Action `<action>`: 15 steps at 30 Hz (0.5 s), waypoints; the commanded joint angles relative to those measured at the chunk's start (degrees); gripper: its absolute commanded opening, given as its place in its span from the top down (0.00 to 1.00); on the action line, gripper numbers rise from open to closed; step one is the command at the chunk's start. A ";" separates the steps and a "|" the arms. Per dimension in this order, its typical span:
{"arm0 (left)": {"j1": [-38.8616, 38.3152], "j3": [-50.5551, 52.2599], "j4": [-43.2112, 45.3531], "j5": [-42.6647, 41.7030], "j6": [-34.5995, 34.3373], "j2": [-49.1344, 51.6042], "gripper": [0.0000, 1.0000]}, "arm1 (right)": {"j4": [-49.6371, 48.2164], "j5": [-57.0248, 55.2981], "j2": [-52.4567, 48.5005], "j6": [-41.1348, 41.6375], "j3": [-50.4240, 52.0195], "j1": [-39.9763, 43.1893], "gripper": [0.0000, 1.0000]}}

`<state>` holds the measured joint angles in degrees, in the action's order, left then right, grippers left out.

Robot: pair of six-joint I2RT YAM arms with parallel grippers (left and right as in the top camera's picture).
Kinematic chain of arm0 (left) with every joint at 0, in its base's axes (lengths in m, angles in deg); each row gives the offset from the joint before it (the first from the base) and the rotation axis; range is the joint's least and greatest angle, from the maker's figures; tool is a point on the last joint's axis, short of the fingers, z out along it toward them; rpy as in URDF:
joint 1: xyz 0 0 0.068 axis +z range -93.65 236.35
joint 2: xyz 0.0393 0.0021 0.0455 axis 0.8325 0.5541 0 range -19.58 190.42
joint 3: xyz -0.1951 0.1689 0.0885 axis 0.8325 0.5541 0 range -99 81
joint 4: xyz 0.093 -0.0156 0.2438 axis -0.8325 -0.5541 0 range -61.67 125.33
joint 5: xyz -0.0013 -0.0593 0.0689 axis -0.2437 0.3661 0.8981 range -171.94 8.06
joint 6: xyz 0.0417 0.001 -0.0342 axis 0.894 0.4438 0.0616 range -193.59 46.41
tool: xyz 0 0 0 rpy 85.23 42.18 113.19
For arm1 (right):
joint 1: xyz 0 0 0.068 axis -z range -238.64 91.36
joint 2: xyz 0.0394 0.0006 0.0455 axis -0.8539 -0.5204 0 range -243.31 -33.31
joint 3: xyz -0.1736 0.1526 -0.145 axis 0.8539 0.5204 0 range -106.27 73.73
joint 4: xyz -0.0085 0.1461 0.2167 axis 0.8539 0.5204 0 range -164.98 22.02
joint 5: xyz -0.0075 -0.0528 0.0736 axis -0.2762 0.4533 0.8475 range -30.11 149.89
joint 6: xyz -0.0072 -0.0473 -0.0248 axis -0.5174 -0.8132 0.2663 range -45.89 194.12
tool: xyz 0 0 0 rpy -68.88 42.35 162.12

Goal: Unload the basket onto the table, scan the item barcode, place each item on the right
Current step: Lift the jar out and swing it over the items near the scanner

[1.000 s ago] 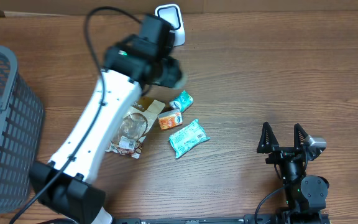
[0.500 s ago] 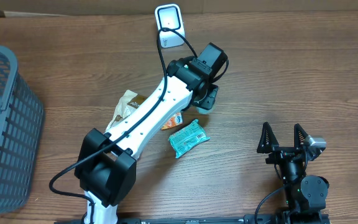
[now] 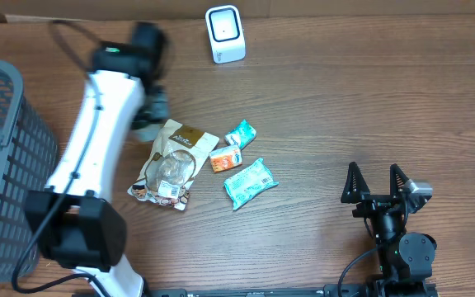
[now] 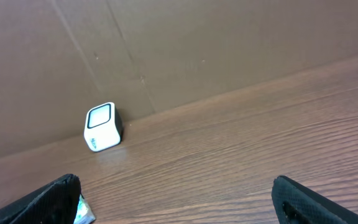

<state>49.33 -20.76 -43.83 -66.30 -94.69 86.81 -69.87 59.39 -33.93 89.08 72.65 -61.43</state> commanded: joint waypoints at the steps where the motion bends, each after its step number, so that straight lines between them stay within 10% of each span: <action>1: 7.96 3.82 -0.55 1.73 0.24 -1.51 0.87 | -0.42 -0.74 0.46 -0.24 0.61 -0.46 0.00; 15: 12.17 18.14 4.96 -9.16 5.84 -1.51 0.87 | -0.42 -0.74 0.46 -0.24 0.59 -0.46 0.00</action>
<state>63.12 -3.25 -39.04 -69.32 -92.09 86.70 -69.90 59.39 -33.93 89.08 72.65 -61.43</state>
